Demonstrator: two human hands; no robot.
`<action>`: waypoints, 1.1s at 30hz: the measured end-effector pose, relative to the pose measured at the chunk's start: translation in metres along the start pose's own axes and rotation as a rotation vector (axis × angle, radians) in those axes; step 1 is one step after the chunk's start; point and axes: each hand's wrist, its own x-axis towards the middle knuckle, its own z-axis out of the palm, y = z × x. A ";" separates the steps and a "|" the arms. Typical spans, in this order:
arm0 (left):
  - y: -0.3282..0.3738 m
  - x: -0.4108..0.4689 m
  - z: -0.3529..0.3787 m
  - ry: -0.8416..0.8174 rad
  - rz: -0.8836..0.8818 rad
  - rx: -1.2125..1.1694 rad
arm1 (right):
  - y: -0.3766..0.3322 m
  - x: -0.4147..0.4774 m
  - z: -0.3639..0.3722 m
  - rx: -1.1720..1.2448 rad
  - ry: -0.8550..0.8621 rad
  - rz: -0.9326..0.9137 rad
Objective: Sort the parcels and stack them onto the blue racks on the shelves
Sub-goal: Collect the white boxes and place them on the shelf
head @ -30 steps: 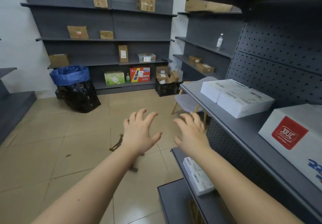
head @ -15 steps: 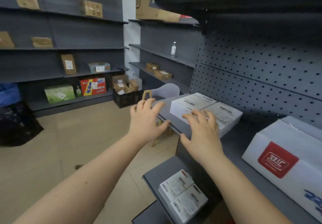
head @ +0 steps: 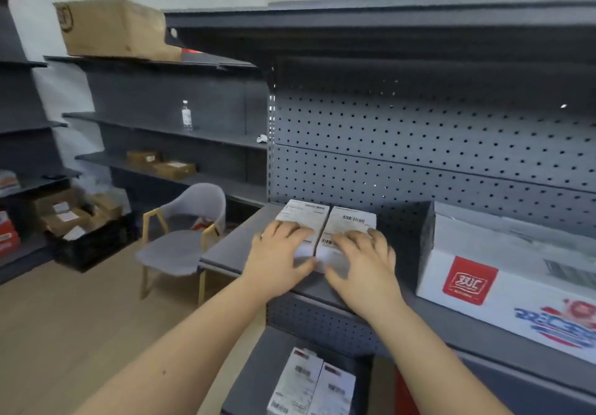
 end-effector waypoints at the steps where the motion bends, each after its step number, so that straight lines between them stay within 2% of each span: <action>1: -0.002 -0.002 0.004 0.021 0.009 -0.028 | 0.000 -0.003 0.003 -0.010 0.012 0.021; 10: -0.003 -0.010 0.004 0.076 0.056 0.035 | -0.005 -0.020 0.008 -0.140 0.052 0.094; 22: 0.022 -0.057 -0.014 0.159 -0.012 0.115 | 0.002 -0.051 -0.008 -0.119 0.092 0.036; 26: 0.022 -0.055 -0.009 0.192 -0.018 0.073 | 0.000 -0.047 -0.003 -0.071 0.140 0.047; 33: 0.019 -0.055 -0.001 0.287 -0.022 0.035 | -0.015 -0.036 0.012 -0.147 0.206 0.173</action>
